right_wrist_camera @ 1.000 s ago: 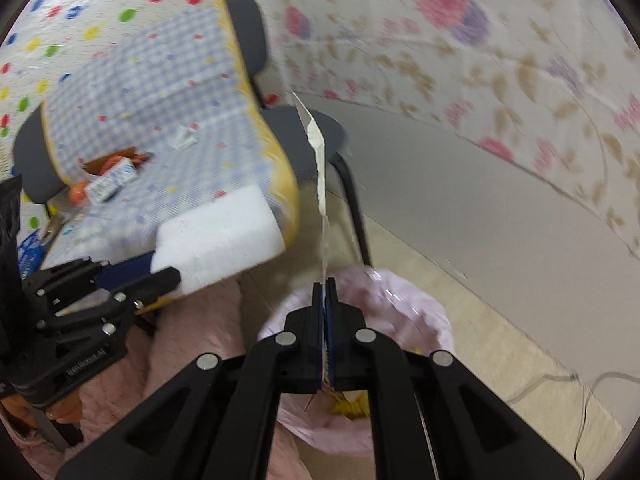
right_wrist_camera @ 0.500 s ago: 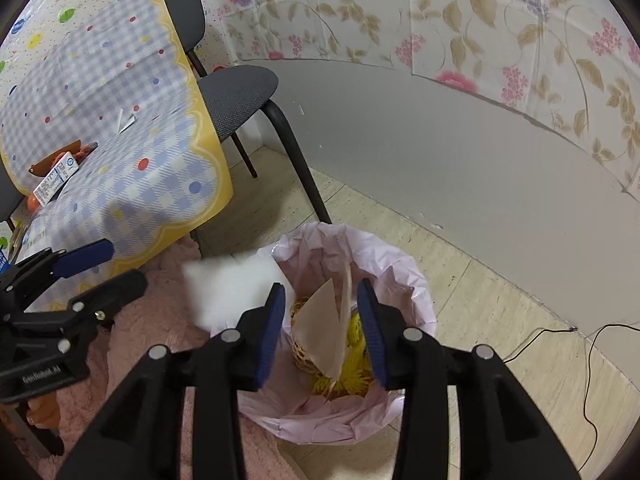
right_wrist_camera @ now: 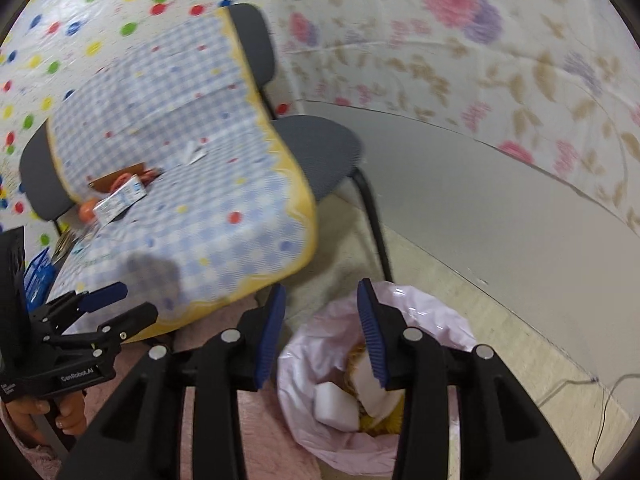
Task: Collect trash
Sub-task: 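Move both open tools back over the chair cloth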
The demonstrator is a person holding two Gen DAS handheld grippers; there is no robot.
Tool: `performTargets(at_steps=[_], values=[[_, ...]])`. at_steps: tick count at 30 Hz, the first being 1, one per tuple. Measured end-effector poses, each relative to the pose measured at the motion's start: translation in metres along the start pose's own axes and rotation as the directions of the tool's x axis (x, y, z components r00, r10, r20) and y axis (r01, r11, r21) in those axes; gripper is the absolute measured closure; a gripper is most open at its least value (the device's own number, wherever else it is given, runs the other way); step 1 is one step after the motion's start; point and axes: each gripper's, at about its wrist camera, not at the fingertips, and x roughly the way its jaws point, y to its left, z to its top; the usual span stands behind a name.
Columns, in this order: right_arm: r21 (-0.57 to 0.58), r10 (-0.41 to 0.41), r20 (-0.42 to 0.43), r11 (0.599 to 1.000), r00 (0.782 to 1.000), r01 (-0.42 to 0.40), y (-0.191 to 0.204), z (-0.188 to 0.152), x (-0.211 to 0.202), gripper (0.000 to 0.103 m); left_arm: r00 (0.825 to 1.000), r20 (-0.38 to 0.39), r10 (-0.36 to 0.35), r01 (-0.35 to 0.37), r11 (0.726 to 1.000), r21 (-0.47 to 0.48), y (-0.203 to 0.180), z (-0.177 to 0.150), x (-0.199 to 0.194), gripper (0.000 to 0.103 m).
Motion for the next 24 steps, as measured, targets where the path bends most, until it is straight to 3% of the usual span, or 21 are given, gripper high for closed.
performTargets(at_steps=[9, 13, 20, 24], values=[[-0.115, 0.089, -0.018, 0.989, 0.996, -0.091, 0.056, 0.020, 0.018, 0.065, 0.995, 0.064, 0.080, -0.076, 0.995, -0.058, 0.039, 0.000, -0.025, 0.026], [-0.172, 0.120, -0.034, 0.977, 0.992, -0.124, 0.084, 0.029, 0.032, 0.059, 0.987, 0.073, 0.141, -0.133, 0.985, -0.105, 0.066, -0.003, -0.031, 0.024], [-0.244, 0.176, -0.085, 0.951, 0.981, -0.192, 0.127, 0.043, 0.062, 0.046, 0.963, 0.072, 0.261, -0.241, 0.947, -0.212, 0.124, -0.009, -0.042, 0.024], [-0.268, 0.195, -0.078, 0.941, 0.978, -0.208, 0.146, 0.060, 0.073, 0.039, 0.933, 0.055, 0.356, -0.326, 0.900, -0.290, 0.168, -0.007, -0.053, 0.017]])
